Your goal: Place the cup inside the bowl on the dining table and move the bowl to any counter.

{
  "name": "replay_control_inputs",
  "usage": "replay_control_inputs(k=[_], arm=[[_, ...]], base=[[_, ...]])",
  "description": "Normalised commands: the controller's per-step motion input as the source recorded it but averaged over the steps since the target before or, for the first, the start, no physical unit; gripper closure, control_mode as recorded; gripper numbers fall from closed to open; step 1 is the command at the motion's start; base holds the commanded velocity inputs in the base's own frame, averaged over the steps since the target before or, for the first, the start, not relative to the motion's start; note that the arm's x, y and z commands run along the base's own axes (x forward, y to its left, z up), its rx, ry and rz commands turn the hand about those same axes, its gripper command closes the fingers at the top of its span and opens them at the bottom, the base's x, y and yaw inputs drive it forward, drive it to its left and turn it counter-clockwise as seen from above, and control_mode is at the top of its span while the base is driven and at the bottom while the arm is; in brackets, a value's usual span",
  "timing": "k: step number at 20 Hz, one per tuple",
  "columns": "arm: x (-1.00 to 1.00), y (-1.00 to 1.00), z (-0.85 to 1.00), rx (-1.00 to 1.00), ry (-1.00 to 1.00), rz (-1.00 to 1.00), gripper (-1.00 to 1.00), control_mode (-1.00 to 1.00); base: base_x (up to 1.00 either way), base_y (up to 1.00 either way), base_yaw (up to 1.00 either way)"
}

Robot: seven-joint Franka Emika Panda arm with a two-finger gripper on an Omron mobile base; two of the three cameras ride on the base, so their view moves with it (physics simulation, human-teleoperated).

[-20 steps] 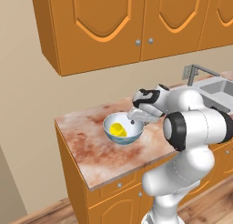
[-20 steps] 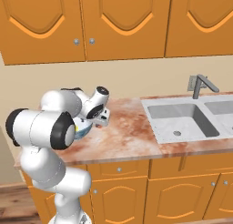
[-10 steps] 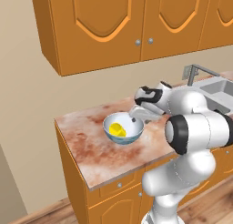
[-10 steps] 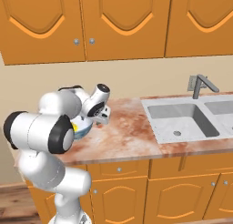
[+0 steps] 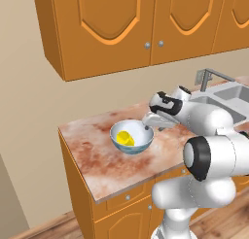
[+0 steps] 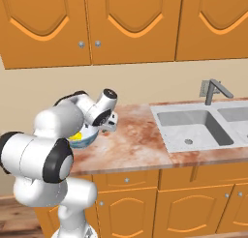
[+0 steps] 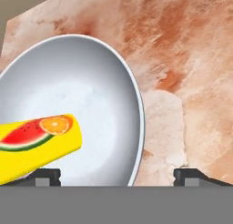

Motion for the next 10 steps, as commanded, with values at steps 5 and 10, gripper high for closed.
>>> replay_control_inputs(k=[5, 10], arm=[[-0.43, -0.07, 0.27, 0.0, -0.16, 0.03, -1.0, -1.0], [-0.53, -0.01, 0.37, 0.0, -0.15, 0.04, -1.0, -1.0]], base=[[0.0, 0.0, 0.0], [0.0, 0.0, 0.0]])
